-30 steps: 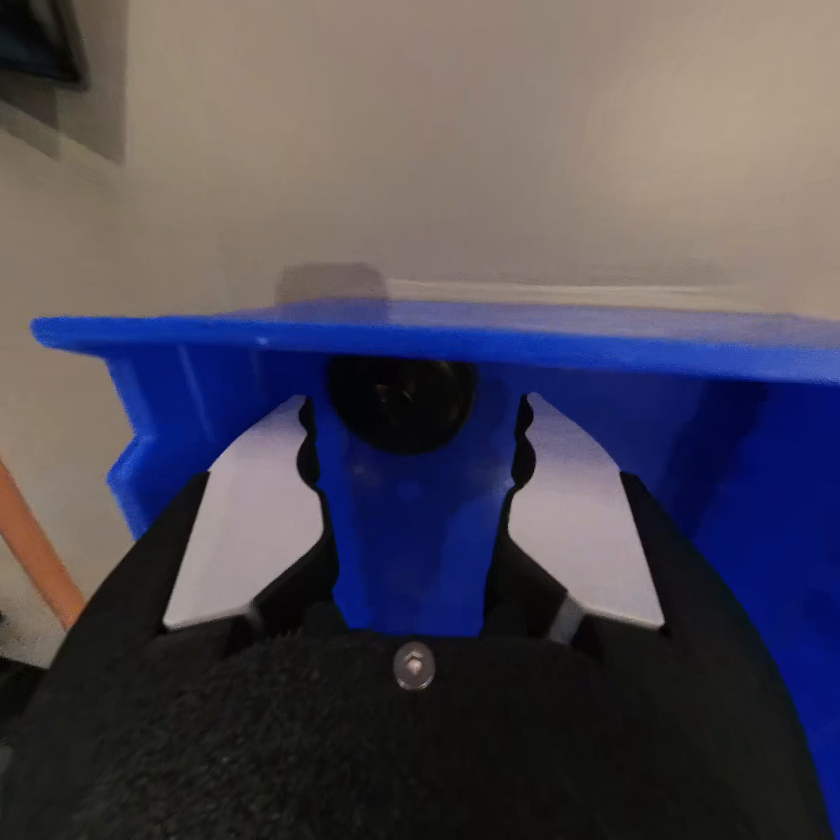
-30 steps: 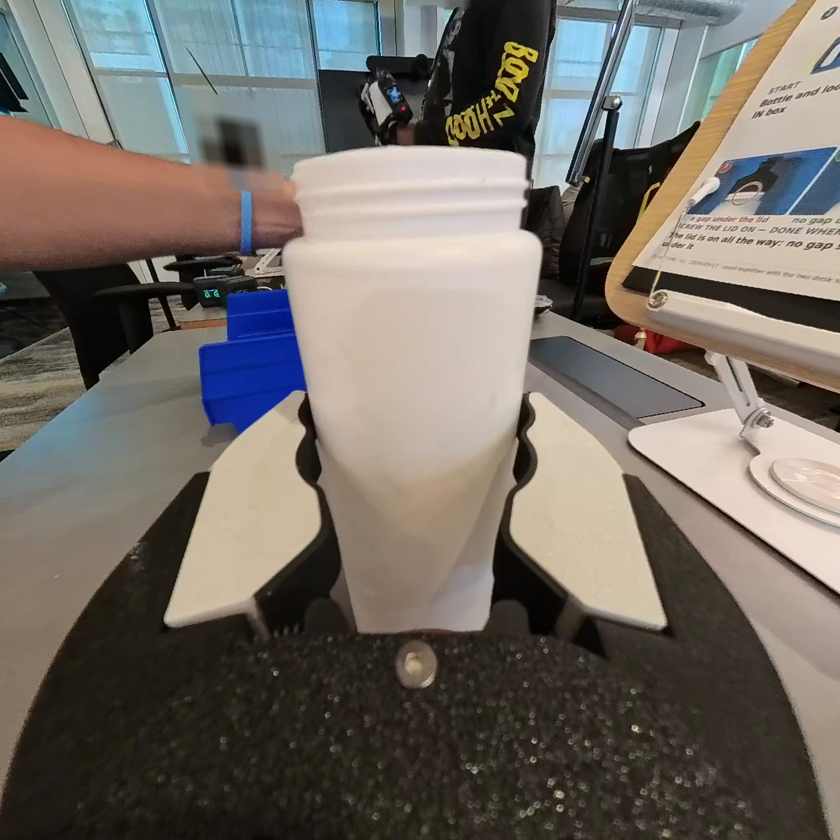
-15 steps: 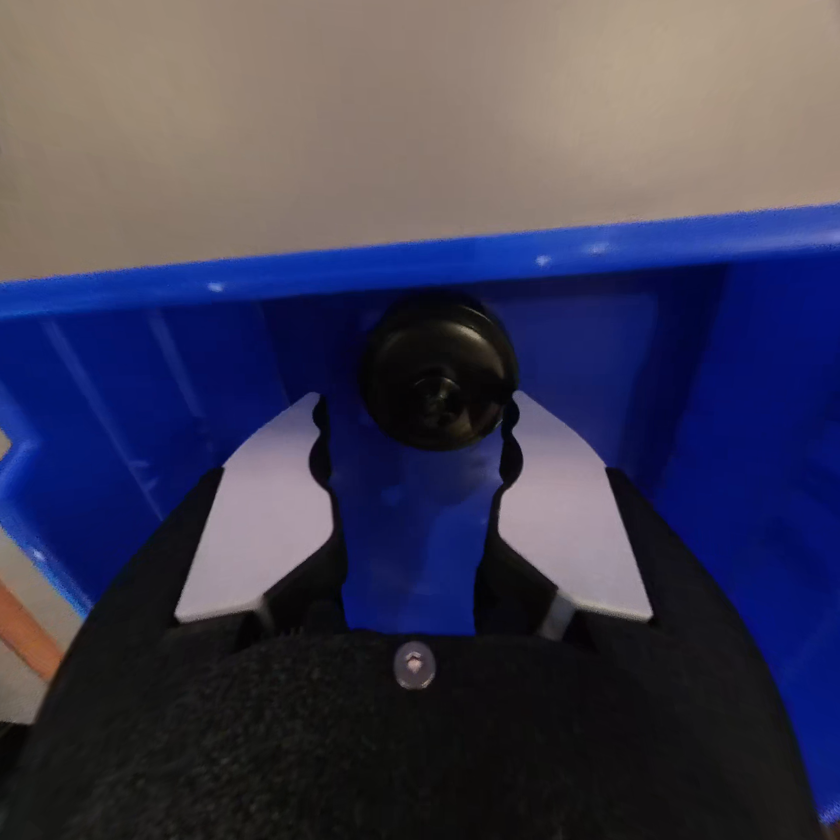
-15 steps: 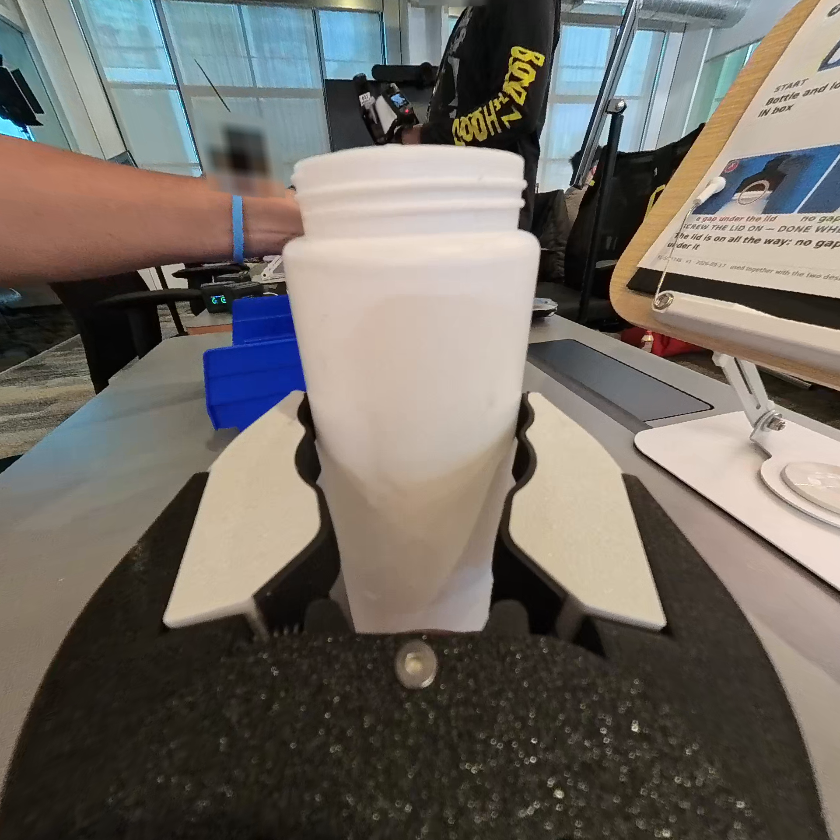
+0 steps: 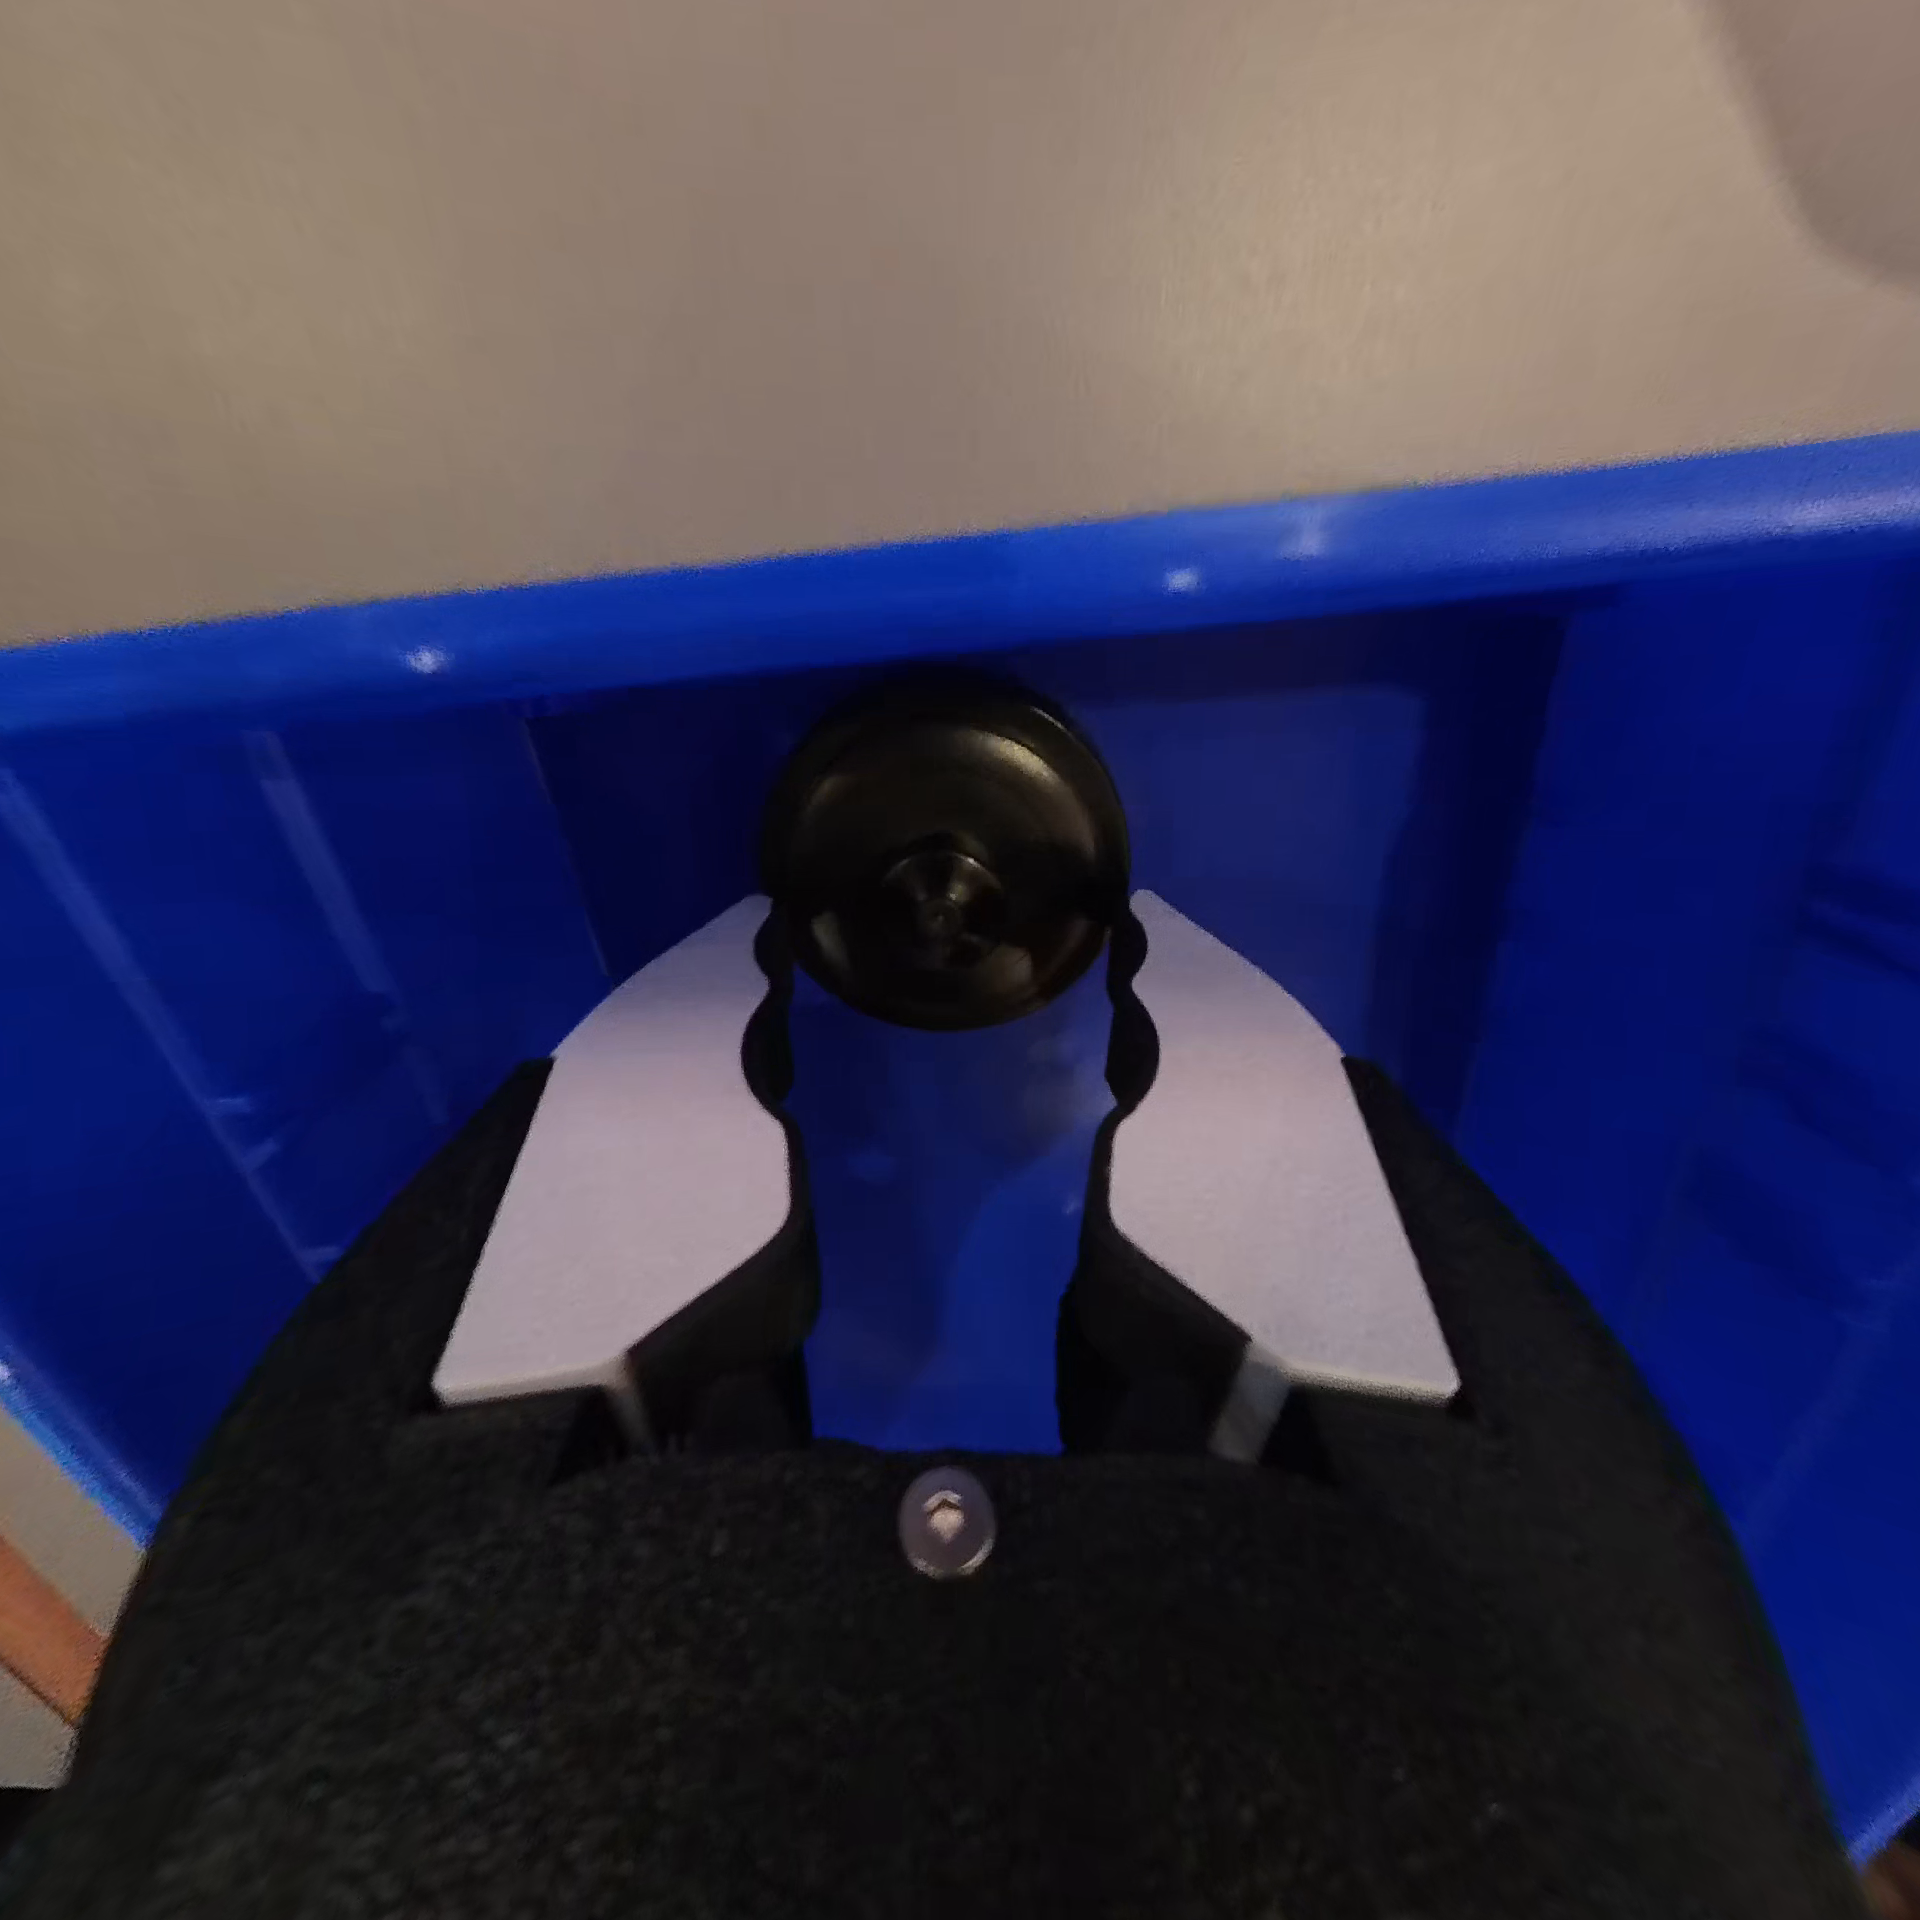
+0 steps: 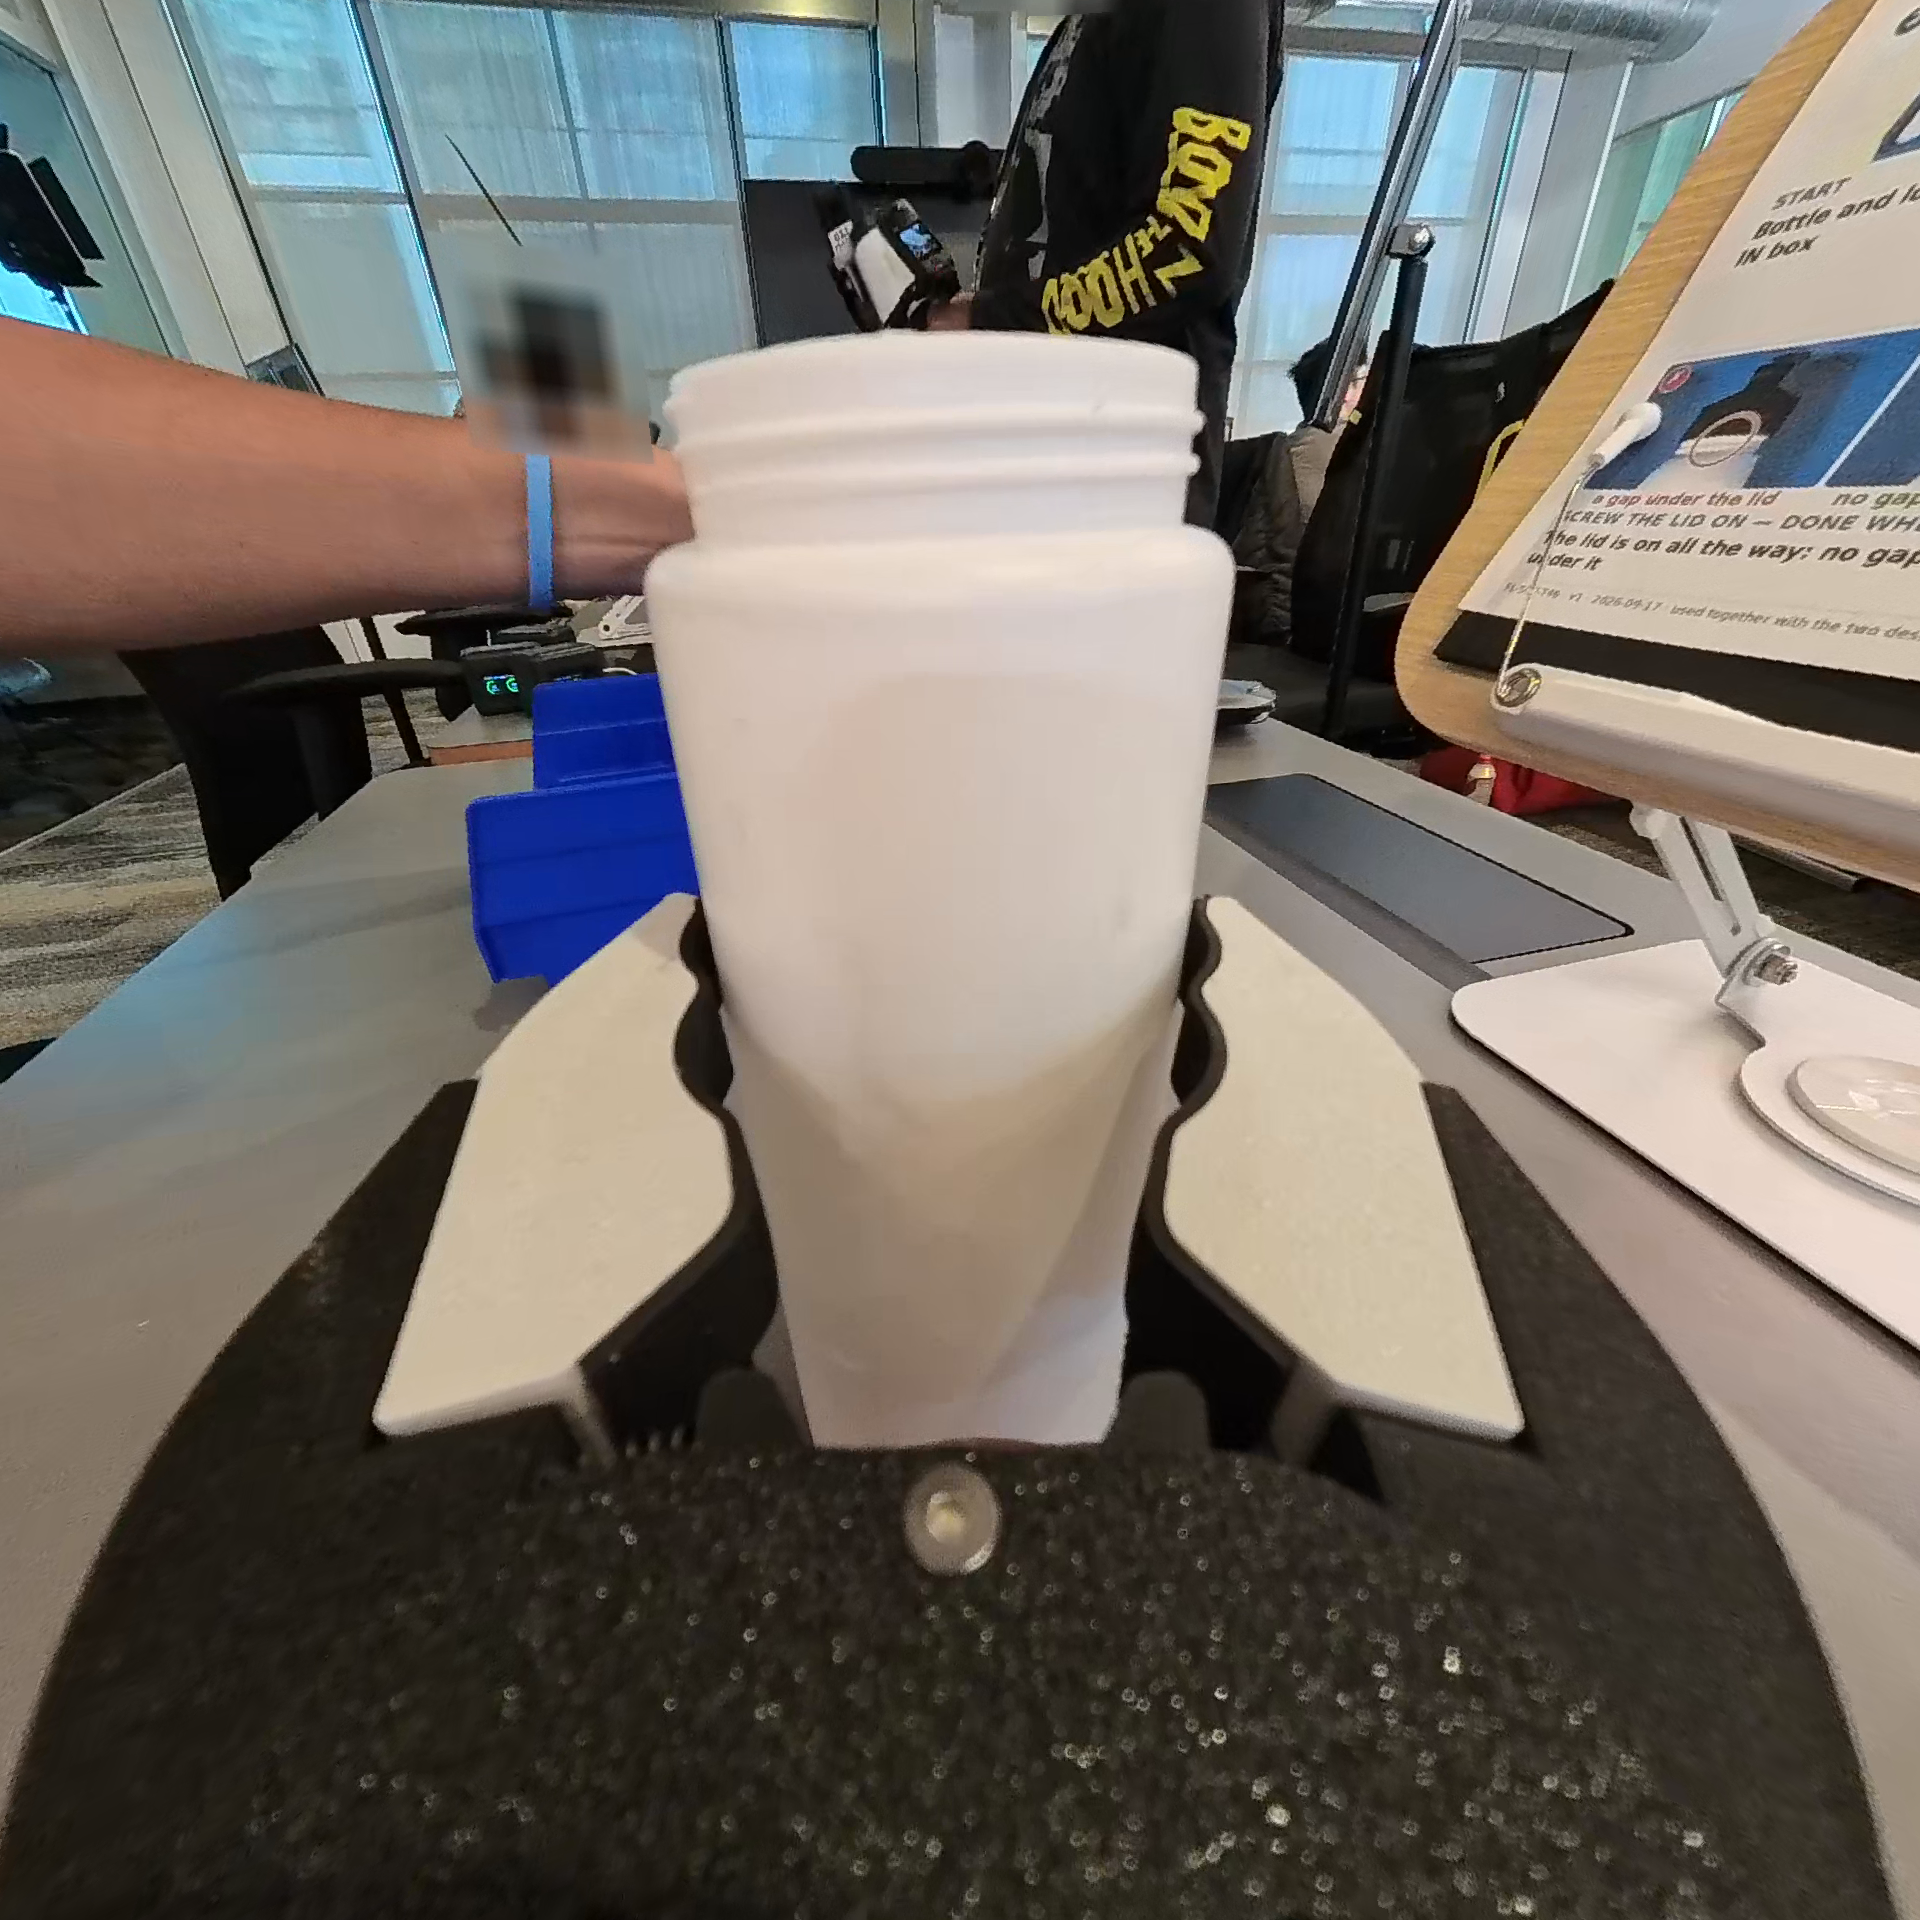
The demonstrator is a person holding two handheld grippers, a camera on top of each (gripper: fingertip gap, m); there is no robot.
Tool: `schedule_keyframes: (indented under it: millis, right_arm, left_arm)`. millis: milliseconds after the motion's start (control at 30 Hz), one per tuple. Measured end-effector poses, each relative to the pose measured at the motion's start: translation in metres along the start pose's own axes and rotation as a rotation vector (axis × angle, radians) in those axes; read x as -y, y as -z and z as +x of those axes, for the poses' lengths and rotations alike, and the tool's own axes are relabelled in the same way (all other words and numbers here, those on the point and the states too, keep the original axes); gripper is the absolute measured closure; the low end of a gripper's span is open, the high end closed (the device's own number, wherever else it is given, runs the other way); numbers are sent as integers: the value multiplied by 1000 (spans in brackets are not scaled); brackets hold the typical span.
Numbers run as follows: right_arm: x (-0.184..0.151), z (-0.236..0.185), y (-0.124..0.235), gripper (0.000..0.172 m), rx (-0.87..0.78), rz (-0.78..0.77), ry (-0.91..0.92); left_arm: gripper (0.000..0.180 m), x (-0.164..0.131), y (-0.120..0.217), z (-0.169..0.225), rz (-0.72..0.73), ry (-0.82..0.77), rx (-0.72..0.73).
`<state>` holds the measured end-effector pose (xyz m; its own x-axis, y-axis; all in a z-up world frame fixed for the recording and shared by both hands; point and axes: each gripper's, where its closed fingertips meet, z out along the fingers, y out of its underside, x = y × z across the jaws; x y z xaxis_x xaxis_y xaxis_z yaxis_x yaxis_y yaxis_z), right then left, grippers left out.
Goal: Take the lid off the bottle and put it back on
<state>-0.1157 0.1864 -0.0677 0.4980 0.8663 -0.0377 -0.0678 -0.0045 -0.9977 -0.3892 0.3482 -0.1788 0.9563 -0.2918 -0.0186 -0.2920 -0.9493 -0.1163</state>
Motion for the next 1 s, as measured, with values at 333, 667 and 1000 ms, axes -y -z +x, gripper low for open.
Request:
schedule_keyframes:
  millis: [333, 667, 1000]
  right_arm:
    - [0, 0, 0, 87, 2, 1, -6]
    - [0, 0, 0, 87, 3, -1, -9]
    - [0, 0, 0, 87, 0, -3, -9]
  left_arm:
    - [126, -1, 0, 4, -2, -40, -6]
    - [127, -4, 44, 16, 68, -194, -65]
    - [127, -19, 195, 157, 219, -561, -264]
